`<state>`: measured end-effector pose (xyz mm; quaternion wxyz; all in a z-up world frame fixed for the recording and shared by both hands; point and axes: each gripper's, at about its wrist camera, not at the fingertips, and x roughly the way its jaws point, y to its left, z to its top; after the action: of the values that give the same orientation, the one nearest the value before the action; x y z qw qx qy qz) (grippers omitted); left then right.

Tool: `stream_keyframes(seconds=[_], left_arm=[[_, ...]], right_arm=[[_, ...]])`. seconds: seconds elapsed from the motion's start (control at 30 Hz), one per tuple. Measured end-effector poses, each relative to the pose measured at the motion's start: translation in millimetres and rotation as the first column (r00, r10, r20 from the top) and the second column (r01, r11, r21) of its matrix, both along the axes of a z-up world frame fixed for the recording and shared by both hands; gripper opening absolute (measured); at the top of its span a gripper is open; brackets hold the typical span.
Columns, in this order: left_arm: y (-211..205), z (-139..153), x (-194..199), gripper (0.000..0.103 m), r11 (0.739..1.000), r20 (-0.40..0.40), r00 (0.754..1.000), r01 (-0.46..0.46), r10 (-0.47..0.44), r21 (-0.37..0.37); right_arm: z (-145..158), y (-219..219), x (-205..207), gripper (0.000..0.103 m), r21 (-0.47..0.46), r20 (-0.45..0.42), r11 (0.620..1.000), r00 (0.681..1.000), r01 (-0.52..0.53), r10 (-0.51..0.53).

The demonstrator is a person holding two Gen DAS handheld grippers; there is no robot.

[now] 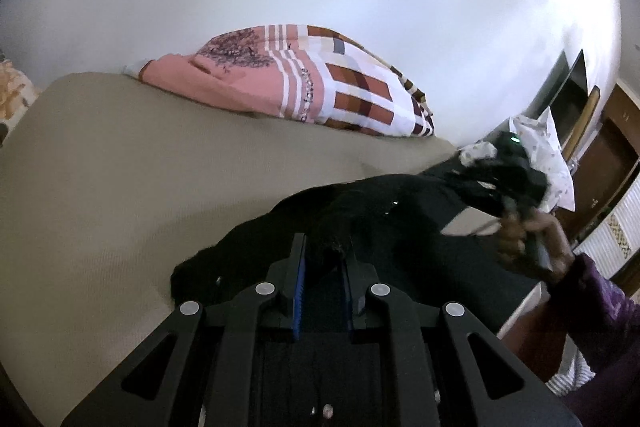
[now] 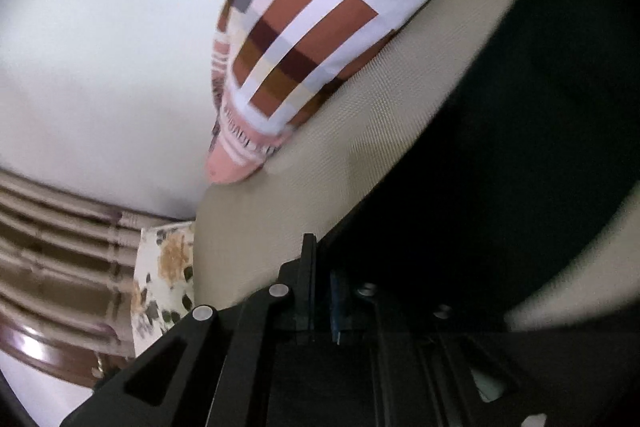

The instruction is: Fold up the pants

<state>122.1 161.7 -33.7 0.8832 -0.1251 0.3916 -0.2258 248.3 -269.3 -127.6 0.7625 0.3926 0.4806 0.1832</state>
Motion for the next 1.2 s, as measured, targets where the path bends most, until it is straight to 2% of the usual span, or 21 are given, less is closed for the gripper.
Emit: stream_keyframes(seconds=[0.1,0.23,0.33,0.47,0.53,0.63,0.67,0.7,0.73,0.83,0.9,0.97,1.03,1.07,1.13,1.2], left_arm=[[5.4,-0.3,-19.5,0.016,1.000,-0.020,1.000,-0.004,0.004,0.017],[9.4,-8.5,-49.1,0.016,1.000,-0.065,0.998,-0.013,0.015,0.022],[12.0,-25.9,-72.1,0.016,0.999,-0.118,0.993,-0.022,0.025,0.028],[10.7,-58.6,-96.6,0.016,0.998,-0.205,0.978,-0.019,0.031,0.059],[8.5,-72.5,-105.7,0.017,0.997,-0.230,0.973,-0.012,0.030,0.079],[5.9,-75.5,-115.1,0.022,0.991,-0.208,0.977,-0.013,0.041,0.132],[5.0,-73.9,-117.7,0.026,0.987,-0.206,0.977,-0.016,0.049,0.159],[4.3,-71.6,-121.2,0.035,0.980,-0.203,0.977,-0.024,0.065,0.199],[3.7,-70.1,-123.8,0.039,0.973,-0.204,0.976,-0.032,0.080,0.229],[6.2,-59.0,-135.4,0.042,0.953,-0.189,0.973,-0.071,0.130,0.293],[9.1,-43.5,-143.0,0.043,0.946,-0.152,0.973,-0.120,0.172,0.300],[7.6,-26.4,-145.4,0.044,0.951,-0.092,0.978,-0.154,0.185,0.269],[-3.4,-14.2,-140.0,0.065,0.963,-0.040,0.987,-0.146,0.159,0.227],[-9.7,-13.8,-135.2,0.078,0.964,-0.035,0.989,-0.135,0.147,0.228],[-27.7,-24.5,-121.1,0.078,0.966,-0.067,0.991,-0.094,0.113,0.240],[-40.5,-44.7,-109.7,0.078,0.970,-0.142,0.986,-0.045,0.081,0.239]], right_arm=[[8.7,-1.8,-52.1,0.007,-0.003,0.005,1.000,1.000,-0.012,0.012],[1.1,3.2,-113.6,0.007,-0.001,-0.030,1.000,0.999,-0.019,0.019],[-18.6,-1.6,-155.6,0.007,-0.005,-0.077,1.000,0.997,-0.014,0.014],[-55.9,-7.7,-190.6,0.007,0.032,-0.161,0.999,0.987,0.007,-0.002],[-74.5,-6.0,-200.9,0.007,0.045,-0.199,0.999,0.980,0.012,-0.003],[-89.4,-7.4,-205.1,0.006,0.062,-0.202,0.998,0.979,0.013,0.000],[-89.6,-7.9,-206.7,0.006,0.069,-0.194,0.998,0.981,0.009,0.004],[-89.7,-11.1,-206.2,0.006,0.070,-0.180,0.998,0.984,0.000,0.012],[-88.5,-12.0,-205.3,0.008,0.072,-0.166,0.997,0.986,-0.010,0.022],[-94.3,-21.8,-203.7,0.011,0.207,-0.129,0.978,0.991,-0.016,0.043],[-94.1,-36.4,-204.2,0.013,0.229,-0.095,0.973,0.995,0.010,0.012],[-88.2,-54.1,-203.5,0.019,0.227,-0.038,0.973,0.999,0.032,-0.024],[-85.6,-80.1,-202.3,0.038,0.210,-0.002,0.973,0.995,0.094,-0.096],[-85.5,-95.0,-201.5,0.041,0.217,0.009,0.968,0.991,0.128,-0.133],[-86.7,-121.3,-198.0,0.044,0.235,0.026,0.954,0.980,0.186,-0.197],[-87.4,-149.1,-190.4,0.044,0.249,0.035,0.938,0.966,0.241,-0.257]])
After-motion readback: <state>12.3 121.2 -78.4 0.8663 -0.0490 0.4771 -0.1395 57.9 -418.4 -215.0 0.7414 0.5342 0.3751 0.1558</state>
